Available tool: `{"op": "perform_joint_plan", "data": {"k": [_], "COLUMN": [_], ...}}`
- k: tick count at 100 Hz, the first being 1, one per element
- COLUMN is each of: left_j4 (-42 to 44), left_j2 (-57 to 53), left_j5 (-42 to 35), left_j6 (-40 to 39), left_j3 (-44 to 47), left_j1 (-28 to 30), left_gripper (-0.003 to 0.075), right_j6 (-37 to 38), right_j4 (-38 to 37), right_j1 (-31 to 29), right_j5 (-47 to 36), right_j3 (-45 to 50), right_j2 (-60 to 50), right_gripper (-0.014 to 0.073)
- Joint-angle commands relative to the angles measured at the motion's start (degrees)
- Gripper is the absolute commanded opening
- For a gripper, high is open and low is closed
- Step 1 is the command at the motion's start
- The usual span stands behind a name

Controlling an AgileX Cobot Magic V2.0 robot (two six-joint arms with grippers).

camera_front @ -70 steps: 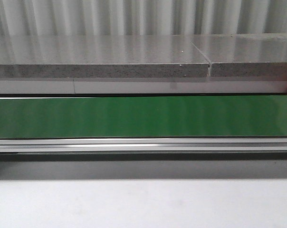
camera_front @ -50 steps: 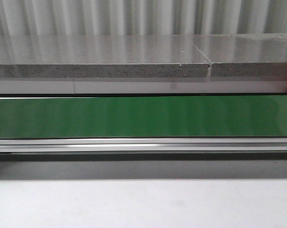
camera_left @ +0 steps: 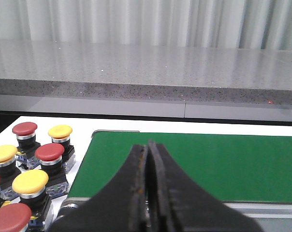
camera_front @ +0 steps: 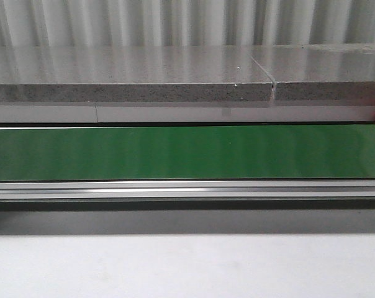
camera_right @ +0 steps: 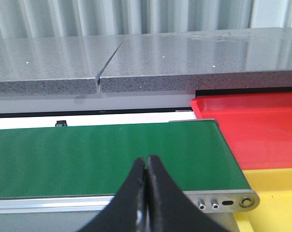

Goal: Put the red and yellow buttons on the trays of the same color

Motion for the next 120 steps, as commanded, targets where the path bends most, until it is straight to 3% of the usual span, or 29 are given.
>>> {"op": "perform_joint_plan", "data": {"k": [1,12,28,47,64,108,120], "left_j4": [-0.5,-0.5,1.2,1.2,1.4,1.1,1.1], "left_j2": [-2.2,-2.2,-2.2,-0.2,5.4,24.4,29.9], "left_j5": [-4.3,-1.6,8.1,11.0,25.0,27.5,27.2], "left_j6": [-0.3,-0.3,-0.3,-0.3,-0.3,-2.2,-2.2], "left_j3": [2.9,1.3,-4.9,-13.0,-21.6,-30.3,-31.8], "left_j1": [0.0,0.0,0.0,0.0,0.0,0.0,0.0], "left_gripper": [-0.0021,-0.0021,-0.0021,-0.0021,-0.0021,-0.0014,0.0106], "right_j6": [0.1,0.1,0.1,0.1,0.1,0.1,0.1], "right_j4": [-0.4,-0.4,-0.4,-0.4,-0.4,-0.4,-0.4], "right_j1": [-0.1,-0.1,-0.1,-0.1,-0.1,-0.1,-0.1], "right_j5": [-4.8,-4.8,-4.8,-4.8,-4.8,-4.8,-4.8], "right_j3": [-0.9,-0.9,-0.9,-0.9,-0.9,-0.9,-0.9], "right_j2": [-0.5,-0.5,-0.5,-0.5,-0.5,-0.5,-0.5], "right_gripper": [-0.0105,-0.0105,-0.0105,-0.0105,-0.0105,-0.0105,-0.0105]}}
